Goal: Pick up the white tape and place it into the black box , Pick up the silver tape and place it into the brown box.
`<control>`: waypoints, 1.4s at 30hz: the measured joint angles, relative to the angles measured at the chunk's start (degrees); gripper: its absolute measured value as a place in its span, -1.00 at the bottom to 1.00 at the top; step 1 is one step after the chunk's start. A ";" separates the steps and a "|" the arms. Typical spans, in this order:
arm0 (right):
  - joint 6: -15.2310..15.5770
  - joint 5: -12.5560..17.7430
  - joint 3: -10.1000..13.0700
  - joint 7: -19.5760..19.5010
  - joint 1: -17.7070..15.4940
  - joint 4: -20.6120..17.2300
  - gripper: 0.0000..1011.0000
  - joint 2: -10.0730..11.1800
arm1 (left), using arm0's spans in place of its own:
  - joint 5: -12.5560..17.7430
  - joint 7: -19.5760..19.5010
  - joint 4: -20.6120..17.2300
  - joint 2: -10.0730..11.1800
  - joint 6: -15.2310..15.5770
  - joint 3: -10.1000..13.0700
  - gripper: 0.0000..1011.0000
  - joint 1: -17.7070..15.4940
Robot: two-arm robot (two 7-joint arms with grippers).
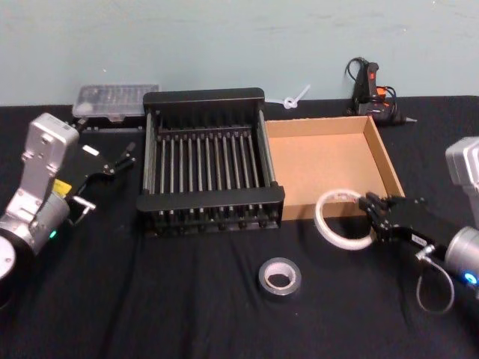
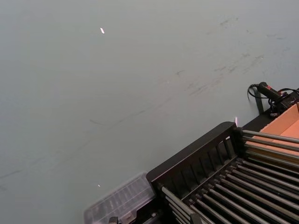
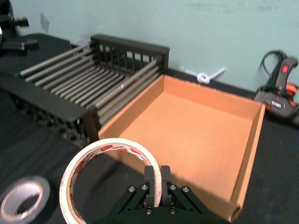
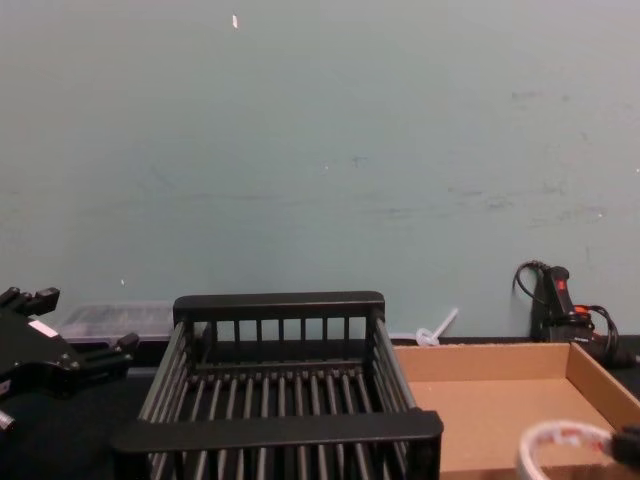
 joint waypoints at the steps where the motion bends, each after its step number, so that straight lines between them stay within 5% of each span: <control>1: -0.08 -0.03 -0.22 -0.17 0.76 0.21 -0.81 -0.46 | 0.00 0.00 0.00 0.00 0.00 0.00 0.98 0.00; 23: -0.01 -5.35 -5.58 0.28 14.09 6.80 -0.81 -5.55 | 0.00 0.00 0.00 0.00 0.00 0.00 0.98 0.00; 42: -1.54 -10.42 -12.14 3.10 25.73 17.01 -0.81 -12.75 | 0.00 0.00 0.00 0.00 0.00 0.00 0.98 0.00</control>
